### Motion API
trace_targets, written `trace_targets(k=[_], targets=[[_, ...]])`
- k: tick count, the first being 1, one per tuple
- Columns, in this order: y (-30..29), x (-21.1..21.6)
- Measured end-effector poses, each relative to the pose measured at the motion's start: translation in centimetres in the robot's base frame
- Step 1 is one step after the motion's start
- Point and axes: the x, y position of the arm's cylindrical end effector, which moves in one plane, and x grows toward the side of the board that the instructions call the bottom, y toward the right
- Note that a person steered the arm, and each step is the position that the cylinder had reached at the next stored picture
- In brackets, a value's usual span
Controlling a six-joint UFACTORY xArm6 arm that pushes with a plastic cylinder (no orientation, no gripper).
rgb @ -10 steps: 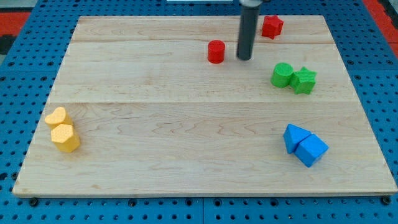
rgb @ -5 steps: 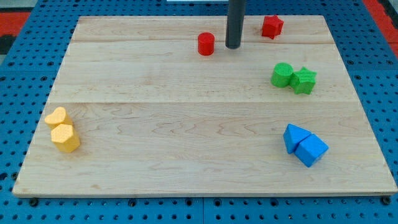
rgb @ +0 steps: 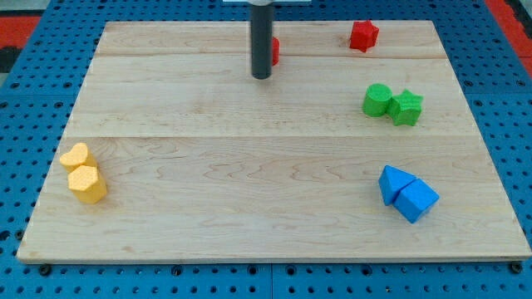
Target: Slide red circle closer to the red star
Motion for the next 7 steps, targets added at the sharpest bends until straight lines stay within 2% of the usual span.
trace_targets(k=[1,2,3,4,6,7], targets=[[4.7,-3.3],[4.9,-4.5],[-1.8,-3.3],[-3.8,-6.5],[12.4,-7.8],[9.2,-4.5]])
